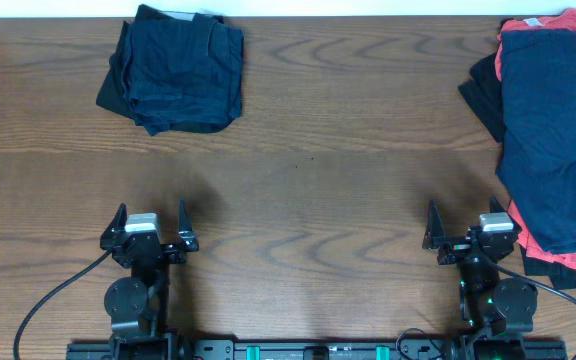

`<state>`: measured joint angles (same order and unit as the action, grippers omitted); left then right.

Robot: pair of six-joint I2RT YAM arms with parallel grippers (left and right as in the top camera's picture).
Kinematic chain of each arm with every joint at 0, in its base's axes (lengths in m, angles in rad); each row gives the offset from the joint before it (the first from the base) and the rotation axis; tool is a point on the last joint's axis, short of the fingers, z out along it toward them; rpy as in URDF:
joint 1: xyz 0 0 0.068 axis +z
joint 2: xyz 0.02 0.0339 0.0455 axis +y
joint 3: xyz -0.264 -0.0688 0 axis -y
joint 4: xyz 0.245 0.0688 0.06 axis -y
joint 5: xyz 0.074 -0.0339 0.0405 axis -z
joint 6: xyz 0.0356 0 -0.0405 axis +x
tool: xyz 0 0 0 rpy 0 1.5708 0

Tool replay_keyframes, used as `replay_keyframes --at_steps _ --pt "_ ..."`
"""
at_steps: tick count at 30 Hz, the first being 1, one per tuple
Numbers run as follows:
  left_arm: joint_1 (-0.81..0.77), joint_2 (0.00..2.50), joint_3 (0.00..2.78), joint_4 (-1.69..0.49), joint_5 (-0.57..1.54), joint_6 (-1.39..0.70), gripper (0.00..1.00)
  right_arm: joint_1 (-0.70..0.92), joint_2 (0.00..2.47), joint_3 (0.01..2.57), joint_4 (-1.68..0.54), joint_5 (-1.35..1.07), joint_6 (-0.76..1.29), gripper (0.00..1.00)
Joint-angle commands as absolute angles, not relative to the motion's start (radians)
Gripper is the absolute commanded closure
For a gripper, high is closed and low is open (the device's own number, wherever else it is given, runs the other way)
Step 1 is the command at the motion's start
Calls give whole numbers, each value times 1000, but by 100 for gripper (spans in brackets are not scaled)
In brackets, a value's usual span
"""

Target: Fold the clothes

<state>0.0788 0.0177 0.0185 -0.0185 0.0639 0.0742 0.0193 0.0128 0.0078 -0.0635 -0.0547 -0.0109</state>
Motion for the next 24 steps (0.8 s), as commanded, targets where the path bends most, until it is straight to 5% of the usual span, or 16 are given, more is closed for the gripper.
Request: replay_keyframes --at_steps 1,18,24 --pt "84 17 4 -1 89 42 2 25 7 6 -45 -34 6 1" --pt "84 52 59 95 218 -118 2 25 160 187 105 -98 25 1" --pt "83 151 186 -137 315 -118 2 25 402 300 218 -115 -23 1"
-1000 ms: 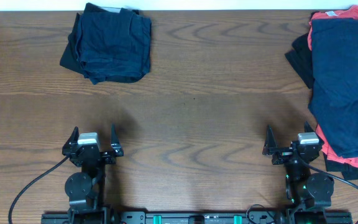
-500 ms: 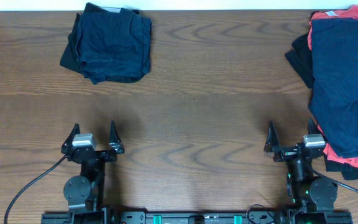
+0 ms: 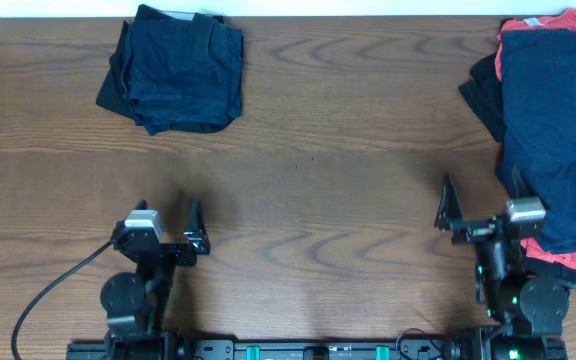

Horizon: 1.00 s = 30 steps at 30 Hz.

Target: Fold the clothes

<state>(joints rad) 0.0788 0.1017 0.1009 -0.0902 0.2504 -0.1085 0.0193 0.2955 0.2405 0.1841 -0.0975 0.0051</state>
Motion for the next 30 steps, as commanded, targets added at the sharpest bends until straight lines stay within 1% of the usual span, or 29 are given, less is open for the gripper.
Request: replay_keyframes --at_steps 1,3,6,9,11,14,16,18,20,24,27,28,30 --pt "83 180 209 -157 319 -118 2 25 440 316 240 -123 -24 1" --pt "83 247 255 -169 328 -118 2 25 543 361 290 -143 -43 1" --pt "81 383 347 -171 368 -118 2 25 698 458 310 -220 -128 1" --pt "81 554 470 -171 392 -118 2 25 838 591 269 -247 -159 1" --pt "81 682 572 -173 423 -118 2 25 930 714 201 -279 -159 1" --pt "81 868 735 -179 502 -144 2 23 1048 898 58 -319 -159 1" --pt "73 983 837 -175 595 -152 2 15 1119 1021 -60 -327 -159 1" --pt "53 1099 928 -140 657 -152 2 -5 1199 1169 -215 -327 -159 1" --pt "35 1201 990 -63 718 -152 2 -38 1277 1311 -369 -329 -159 1" --pt "5 1359 1014 188 778 -157 2 -132 1435 1575 -673 -331 -159 1" --pt "-24 1452 1014 283 785 -276 2 -207 1531 1720 -859 -346 -159 1" --pt "-31 1483 1014 294 785 -347 2 -229 1553 1755 -894 -341 -159 1" --pt "-45 1539 1014 296 767 -461 2 -260 1570 1771 -892 -341 -159 1"
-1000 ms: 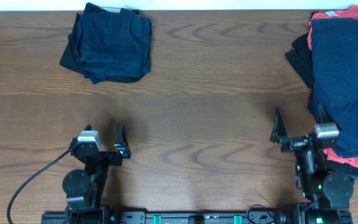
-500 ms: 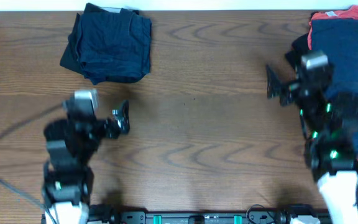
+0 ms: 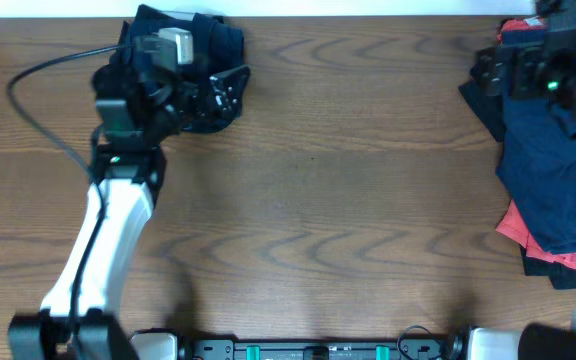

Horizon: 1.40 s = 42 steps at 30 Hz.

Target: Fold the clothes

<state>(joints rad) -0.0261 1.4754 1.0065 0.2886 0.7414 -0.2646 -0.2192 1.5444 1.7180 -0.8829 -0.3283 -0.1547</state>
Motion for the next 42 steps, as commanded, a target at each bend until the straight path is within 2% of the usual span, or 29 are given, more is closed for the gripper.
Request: replay_keyframes --at_steps 1,11,16,24,27,32,42 --pt "-49 1564 1014 302 766 -496 2 -272 1573 1771 -884 -341 -159 1" --pt "-48 1689 1014 309 767 -550 2 -411 1676 1771 -741 -176 -113 1" --pt "-59 1694 1014 277 765 -402 2 -484 1810 1771 -693 -203 -105 6" --pt "-149 1683 1039 62 472 -244 2 -569 2041 1771 -633 -250 -130 6" --pt "-224 1683 1087 -44 287 -181 2 -606 2080 1771 -592 -250 -129 5" --pt "-364 1686 1104 -72 43 -176 2 -665 2108 1771 -504 -198 -130 5" --pt "-496 1725 1103 -114 -17 -203 2 -755 2181 1771 -429 -203 -152 11"
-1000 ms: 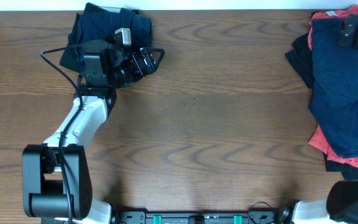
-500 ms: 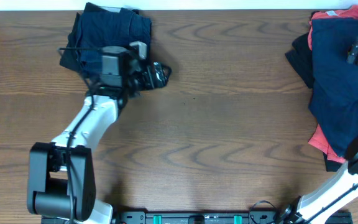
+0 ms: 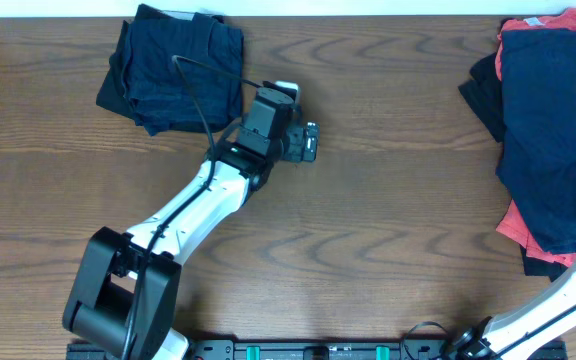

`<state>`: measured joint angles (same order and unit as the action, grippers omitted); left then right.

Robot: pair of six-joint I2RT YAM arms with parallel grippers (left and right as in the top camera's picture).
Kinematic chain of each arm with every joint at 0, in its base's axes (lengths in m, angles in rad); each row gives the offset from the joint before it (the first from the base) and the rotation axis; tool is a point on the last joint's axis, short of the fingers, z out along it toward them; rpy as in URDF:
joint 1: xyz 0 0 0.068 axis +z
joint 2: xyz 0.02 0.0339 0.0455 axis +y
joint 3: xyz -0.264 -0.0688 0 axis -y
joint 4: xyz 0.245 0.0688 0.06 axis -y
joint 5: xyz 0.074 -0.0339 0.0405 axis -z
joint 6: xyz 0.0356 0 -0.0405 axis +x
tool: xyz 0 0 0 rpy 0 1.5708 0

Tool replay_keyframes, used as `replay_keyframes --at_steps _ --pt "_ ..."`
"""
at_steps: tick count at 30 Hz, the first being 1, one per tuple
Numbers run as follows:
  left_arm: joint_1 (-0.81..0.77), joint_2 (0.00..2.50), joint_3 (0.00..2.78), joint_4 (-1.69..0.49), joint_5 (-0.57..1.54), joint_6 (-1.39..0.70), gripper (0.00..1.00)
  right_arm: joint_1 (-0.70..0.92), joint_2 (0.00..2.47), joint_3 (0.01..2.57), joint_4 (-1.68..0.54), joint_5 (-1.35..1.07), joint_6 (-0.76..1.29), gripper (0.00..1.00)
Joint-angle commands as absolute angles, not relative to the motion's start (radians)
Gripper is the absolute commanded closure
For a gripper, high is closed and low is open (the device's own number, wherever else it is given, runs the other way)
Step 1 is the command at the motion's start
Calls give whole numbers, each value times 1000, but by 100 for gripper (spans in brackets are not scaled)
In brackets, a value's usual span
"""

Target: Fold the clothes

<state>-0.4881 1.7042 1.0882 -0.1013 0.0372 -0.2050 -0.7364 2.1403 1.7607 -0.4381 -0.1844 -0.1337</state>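
Note:
A folded stack of dark navy clothes (image 3: 173, 68) lies at the table's far left. At the far right sits a loose pile (image 3: 553, 120) of navy, coral-red and black garments. My left arm reaches from the front left to the table's middle, and its gripper (image 3: 308, 142) hovers over bare wood just right of the folded stack, holding no cloth. Its fingers are too foreshortened to tell open from shut. Of my right arm only a white link (image 3: 568, 290) shows at the front right corner; its gripper is out of frame.
The brown wooden table (image 3: 388, 210) fills the view. A black cable (image 3: 193, 95) from the left arm loops over the folded stack. The arms' base rail (image 3: 318, 350) runs along the front edge.
My left gripper was over the folded navy stack and is now over bare wood to its right. My right gripper was above the far-right pile and is now out of frame. Both heaps look unchanged.
Both grippers stood open near the front edge, the left one at front left, the right one beside the pile. They then shifted slightly. Later the left was over the folded stack and the right over the pile's far end. Now the left is mid-table and the right unseen.

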Motion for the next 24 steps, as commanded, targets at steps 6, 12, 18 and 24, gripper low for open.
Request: replay_keyframes --at_steps 6,12,18,24 --pt "-498 1729 1103 -126 -25 -203 2 -775 2262 1771 -392 -274 -152 18" --pt "-498 1732 1103 -126 -39 -204 2 -764 2349 1771 -363 -278 -152 23" --pt "-498 1750 1103 -126 -39 -204 2 -766 2387 1771 -340 -278 -150 41" --pt "-498 1757 1103 -115 -42 -204 2 -783 2380 1791 -343 -281 -49 89"
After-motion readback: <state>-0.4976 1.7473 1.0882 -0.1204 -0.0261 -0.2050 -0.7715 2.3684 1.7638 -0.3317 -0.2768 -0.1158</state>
